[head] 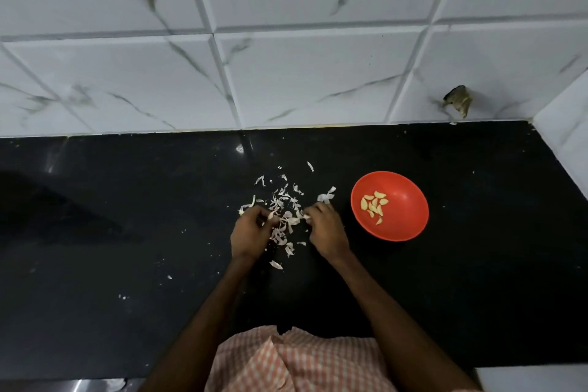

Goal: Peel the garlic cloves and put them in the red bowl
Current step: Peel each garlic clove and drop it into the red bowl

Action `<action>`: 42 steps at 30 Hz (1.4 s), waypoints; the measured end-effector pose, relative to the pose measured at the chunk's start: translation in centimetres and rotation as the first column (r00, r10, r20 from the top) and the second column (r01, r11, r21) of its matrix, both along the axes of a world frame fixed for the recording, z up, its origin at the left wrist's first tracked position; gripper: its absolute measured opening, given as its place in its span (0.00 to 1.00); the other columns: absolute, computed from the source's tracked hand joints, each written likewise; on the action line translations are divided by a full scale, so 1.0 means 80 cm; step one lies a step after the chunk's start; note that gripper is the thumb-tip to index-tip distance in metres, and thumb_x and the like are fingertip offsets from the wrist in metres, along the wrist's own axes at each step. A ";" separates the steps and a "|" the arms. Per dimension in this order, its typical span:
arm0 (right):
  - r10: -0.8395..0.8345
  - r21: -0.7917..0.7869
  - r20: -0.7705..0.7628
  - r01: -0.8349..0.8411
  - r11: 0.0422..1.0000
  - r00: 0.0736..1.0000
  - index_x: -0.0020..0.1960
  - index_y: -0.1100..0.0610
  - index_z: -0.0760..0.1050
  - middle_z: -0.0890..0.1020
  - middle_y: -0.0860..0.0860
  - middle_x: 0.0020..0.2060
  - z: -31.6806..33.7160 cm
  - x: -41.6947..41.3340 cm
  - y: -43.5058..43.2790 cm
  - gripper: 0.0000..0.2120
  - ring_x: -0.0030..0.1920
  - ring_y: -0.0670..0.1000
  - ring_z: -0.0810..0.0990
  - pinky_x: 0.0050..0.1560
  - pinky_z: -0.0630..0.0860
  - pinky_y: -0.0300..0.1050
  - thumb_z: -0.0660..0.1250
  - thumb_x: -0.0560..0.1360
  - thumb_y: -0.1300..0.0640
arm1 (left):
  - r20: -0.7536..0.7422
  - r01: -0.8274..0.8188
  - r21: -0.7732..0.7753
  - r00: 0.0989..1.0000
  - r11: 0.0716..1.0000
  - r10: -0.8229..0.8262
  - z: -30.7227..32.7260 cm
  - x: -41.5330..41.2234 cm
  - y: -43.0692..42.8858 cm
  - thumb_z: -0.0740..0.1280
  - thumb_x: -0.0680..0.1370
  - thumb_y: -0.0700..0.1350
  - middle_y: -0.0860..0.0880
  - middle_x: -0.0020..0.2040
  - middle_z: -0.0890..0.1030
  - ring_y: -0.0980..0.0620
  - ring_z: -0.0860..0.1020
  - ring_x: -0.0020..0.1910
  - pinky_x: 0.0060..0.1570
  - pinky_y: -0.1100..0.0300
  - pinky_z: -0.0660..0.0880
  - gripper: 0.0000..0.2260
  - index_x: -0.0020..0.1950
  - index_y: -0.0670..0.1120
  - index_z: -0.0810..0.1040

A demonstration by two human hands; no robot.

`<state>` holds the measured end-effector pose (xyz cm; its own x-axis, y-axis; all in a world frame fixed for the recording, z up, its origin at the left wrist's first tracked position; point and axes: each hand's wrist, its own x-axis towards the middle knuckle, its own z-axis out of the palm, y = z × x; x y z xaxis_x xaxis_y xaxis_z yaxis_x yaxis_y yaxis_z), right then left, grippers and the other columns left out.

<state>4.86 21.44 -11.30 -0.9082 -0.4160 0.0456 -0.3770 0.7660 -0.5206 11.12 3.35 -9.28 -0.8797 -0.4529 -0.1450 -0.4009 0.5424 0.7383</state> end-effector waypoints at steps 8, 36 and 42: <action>-0.269 -0.478 0.383 0.439 0.761 0.883 0.47 0.57 0.79 0.84 0.47 0.40 0.029 0.027 -0.013 0.11 0.41 0.40 0.81 0.45 0.78 0.34 0.80 0.69 0.61 | 0.135 0.337 -0.210 0.940 0.918 -0.314 0.005 0.001 -0.008 0.64 0.82 0.54 0.53 0.51 0.81 0.51 0.79 0.52 0.47 0.54 0.72 0.07 0.54 0.52 0.77; -0.079 -0.522 0.188 0.168 0.836 0.979 0.49 0.61 0.76 0.78 0.51 0.45 0.083 0.007 -0.047 0.03 0.45 0.40 0.77 0.46 0.74 0.32 0.70 0.78 0.65 | -0.042 0.069 0.786 0.997 0.615 -0.059 0.070 -0.018 0.004 0.66 0.83 0.41 0.48 0.40 0.81 0.59 0.76 0.33 0.23 0.65 0.69 0.09 0.54 0.36 0.81; -0.104 -0.585 0.059 0.119 0.802 0.993 0.48 0.62 0.74 0.76 0.51 0.43 0.099 0.005 -0.064 0.06 0.41 0.45 0.77 0.45 0.76 0.38 0.64 0.79 0.71 | -0.068 0.044 0.899 0.997 0.435 0.039 0.085 -0.018 0.014 0.65 0.82 0.41 0.51 0.39 0.78 0.59 0.70 0.32 0.28 0.63 0.75 0.08 0.54 0.39 0.81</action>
